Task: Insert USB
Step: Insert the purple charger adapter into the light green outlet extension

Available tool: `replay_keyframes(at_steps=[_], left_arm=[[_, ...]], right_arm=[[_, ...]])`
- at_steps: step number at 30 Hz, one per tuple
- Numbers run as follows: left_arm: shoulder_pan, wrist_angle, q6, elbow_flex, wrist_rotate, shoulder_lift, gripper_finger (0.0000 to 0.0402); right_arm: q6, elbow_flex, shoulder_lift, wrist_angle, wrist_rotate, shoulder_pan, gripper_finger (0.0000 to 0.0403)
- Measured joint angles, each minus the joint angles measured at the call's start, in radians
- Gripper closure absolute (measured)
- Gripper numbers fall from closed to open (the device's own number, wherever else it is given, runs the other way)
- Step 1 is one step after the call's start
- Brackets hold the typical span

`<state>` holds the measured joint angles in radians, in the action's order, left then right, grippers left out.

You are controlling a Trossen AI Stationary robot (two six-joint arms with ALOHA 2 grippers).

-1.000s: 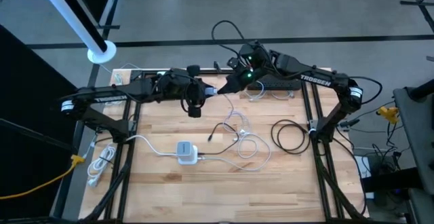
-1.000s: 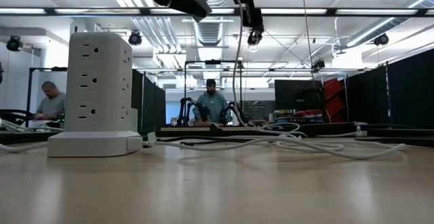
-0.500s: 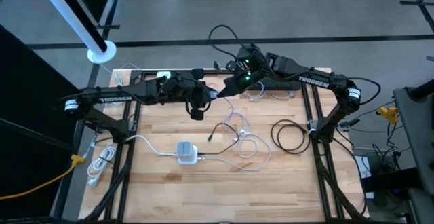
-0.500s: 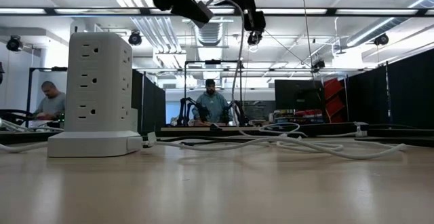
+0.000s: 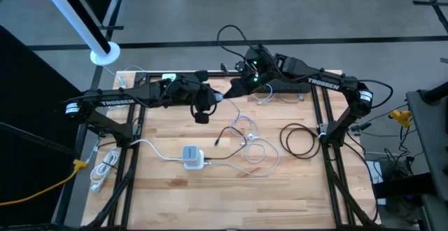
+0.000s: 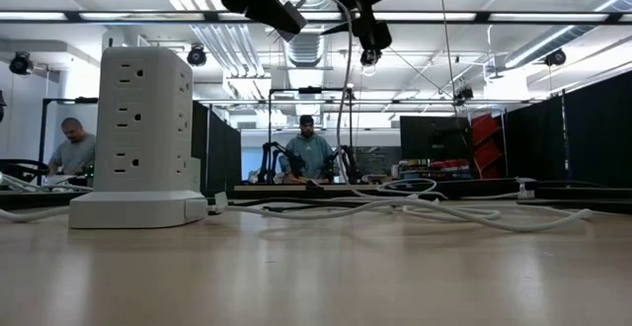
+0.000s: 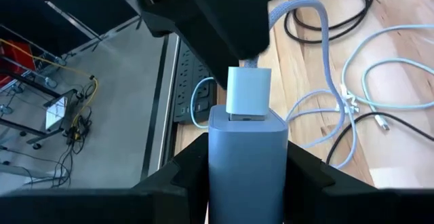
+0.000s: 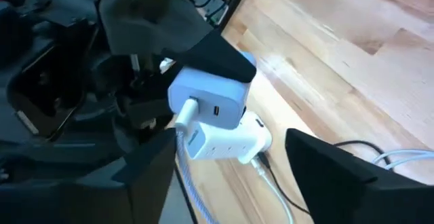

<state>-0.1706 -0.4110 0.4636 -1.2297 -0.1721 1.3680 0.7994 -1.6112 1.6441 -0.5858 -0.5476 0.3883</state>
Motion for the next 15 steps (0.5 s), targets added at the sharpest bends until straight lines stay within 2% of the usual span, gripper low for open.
replay_keyframes(at_steps=[7,15], left_arm=[[-0.002,0.029,-0.035,0.000,-0.002,0.017,0.0284],[-0.002,0.048,-0.084,0.000,-0.003,0.059,0.0284]], right_arm=[[0.021,0.000,0.020,0.053,0.005,-0.004,0.0094],[0.061,0.000,0.041,0.068,0.028,-0.007,0.0073]])
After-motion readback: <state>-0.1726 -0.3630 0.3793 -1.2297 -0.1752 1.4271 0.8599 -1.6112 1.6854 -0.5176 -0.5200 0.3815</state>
